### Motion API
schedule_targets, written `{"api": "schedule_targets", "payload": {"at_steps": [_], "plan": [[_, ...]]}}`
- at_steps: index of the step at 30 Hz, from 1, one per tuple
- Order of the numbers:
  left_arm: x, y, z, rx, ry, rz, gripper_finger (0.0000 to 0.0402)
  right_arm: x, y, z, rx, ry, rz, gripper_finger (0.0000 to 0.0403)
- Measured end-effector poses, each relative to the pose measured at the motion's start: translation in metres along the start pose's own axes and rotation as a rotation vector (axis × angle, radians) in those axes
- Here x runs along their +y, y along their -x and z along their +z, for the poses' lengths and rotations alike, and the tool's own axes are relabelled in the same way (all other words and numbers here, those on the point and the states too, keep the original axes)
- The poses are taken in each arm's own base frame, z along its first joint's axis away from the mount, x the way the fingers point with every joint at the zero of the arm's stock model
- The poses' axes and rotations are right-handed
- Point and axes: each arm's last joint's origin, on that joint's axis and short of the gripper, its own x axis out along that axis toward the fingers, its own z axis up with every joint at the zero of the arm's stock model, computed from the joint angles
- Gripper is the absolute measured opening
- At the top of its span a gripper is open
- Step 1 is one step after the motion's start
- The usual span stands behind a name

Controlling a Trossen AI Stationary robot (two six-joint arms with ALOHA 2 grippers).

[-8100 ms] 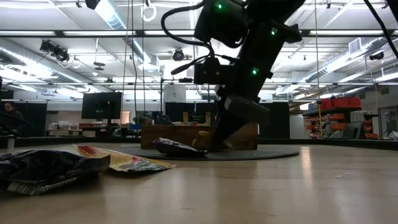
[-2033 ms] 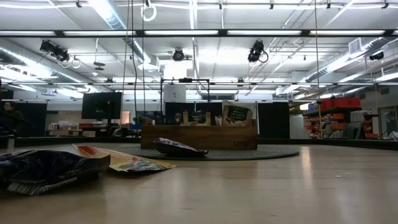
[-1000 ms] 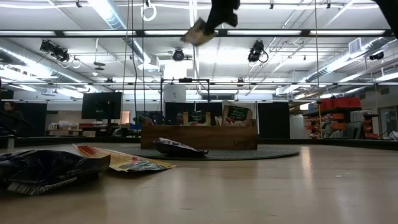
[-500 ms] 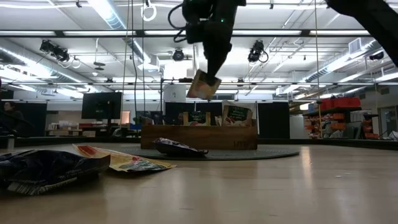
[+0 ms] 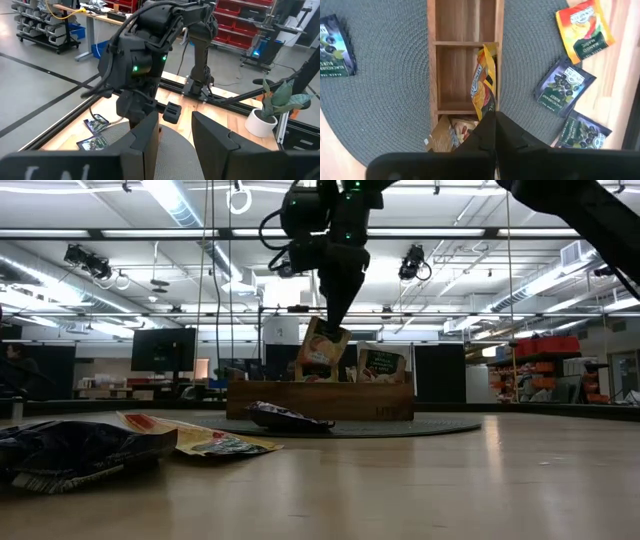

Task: Pick & Place Tea
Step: Put the yellow tea bag into the middle section of the wooden organizer

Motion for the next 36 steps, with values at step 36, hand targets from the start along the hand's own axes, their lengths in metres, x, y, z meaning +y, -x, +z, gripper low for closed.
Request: {"api": "schedule_targets", "payload": {"at_steps": [36], "plan": [[0.001,0.0,-0.001,0.002,-0.011,0.016,0.0121,0.006,-0.054,-0.002,0.115,0.131,-0.002,0.0]]}}
